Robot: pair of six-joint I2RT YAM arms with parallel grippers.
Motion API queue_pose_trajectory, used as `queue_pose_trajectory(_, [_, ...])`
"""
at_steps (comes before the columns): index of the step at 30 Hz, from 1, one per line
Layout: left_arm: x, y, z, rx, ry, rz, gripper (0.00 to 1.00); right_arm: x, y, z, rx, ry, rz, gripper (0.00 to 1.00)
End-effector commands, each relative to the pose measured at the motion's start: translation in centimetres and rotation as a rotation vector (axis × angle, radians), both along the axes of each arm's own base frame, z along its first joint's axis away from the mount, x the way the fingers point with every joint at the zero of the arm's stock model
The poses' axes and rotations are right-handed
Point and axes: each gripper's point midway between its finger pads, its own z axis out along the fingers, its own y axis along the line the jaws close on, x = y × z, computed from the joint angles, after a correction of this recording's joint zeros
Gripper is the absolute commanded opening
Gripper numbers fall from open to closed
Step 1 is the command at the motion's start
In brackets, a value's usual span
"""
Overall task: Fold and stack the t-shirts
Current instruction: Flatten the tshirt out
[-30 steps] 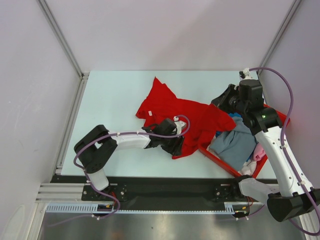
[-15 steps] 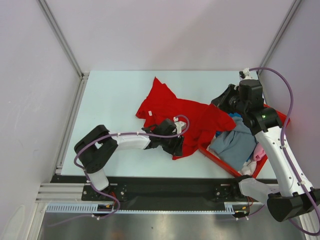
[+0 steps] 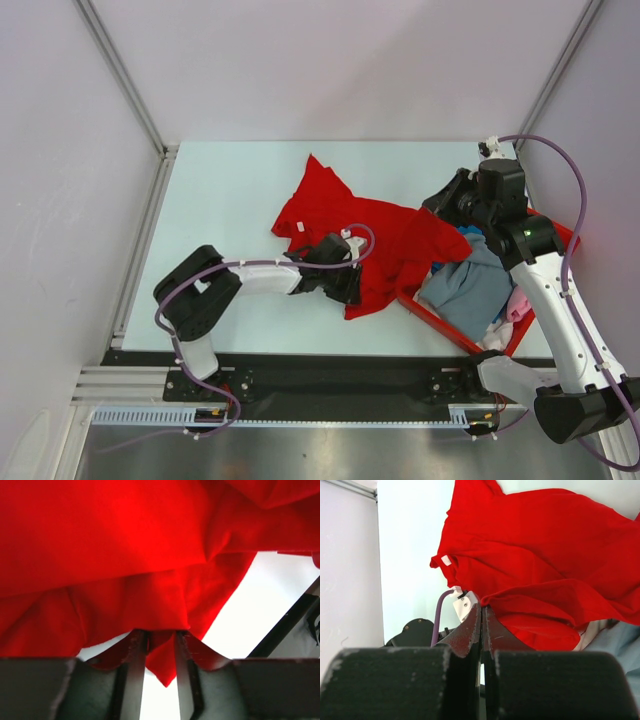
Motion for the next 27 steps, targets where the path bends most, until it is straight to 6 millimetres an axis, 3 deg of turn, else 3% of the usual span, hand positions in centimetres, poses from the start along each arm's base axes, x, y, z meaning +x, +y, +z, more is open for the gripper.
queue_pose_trajectory(1, [0.7,0.1,-0.8,0.026,0.003,0.028,0.32,-0.1,-0.1,1.0,0.014,-0.033,-0.001,0.00])
queue_pose_trajectory(4, [0.5,0.0,-0.5,0.014,0.004,0.029,0.23,-0.1,-0.1,1.0,0.015,-0.032,-0.003,0.00])
queue_pose_trajectory(5, [0.4,0.0,-0.3,0.007,0.005,0.032,0.12,-0.1,-0.1,0.8,0.014,-0.029,-0.003,0.00])
queue_pose_trajectory(7, [0.3,0.5,0.0,0.010,0.000,0.049,0.00,-0.1,-0.1,0.6,0.007,-0.025,-0.003,0.00])
queue_pose_trajectory(11, [0.4,2.4,3.7,-0.005,-0.066,0.123,0.00,0.1,-0.7,-0.4,-0.034,-0.019,-0.015,0.00])
queue_pose_trajectory(12, [0.7,2.8,6.6,-0.053,-0.109,0.154,0.00,0.3,-1.0,-0.7,-0.050,-0.017,-0.028,0.00])
queue_pose_trajectory(14, [1.2,4.3,9.3,-0.069,-0.150,0.223,0.00,0.8,-1.2,-1.3,-0.076,-0.014,-0.032,0.00])
queue_pose_trajectory(15, [1.4,4.9,12.4,-0.125,-0.202,0.249,0.00,1.1,-1.3,-1.5,-0.084,-0.012,-0.042,0.00])
queue_pose_trajectory(18, [2.8,7.2,17.1,-0.159,-0.275,0.336,0.00,2.3,-1.1,-1.9,-0.085,-0.009,-0.045,0.00])
queue_pose_trajectory(24, [5.3,14.0,31.3,-0.267,-0.544,0.522,0.00,4.4,1.5,1.0,-0.069,-0.077,0.005,0.00])
queue_pose_trajectory(25, [5.1,15.1,35.5,-0.323,-0.617,0.545,0.00,4.7,1.7,1.6,-0.084,-0.093,0.001,0.00])
queue_pose_trajectory(26, [5.3,16.6,36.8,-0.300,-0.658,0.566,0.00,5.0,2.1,3.6,-0.080,-0.137,0.003,0.00])
queue_pose_trajectory(27, [5.2,17.5,38.5,-0.305,-0.694,0.578,0.01,5.3,2.6,3.9,-0.095,-0.143,0.018,0.00])
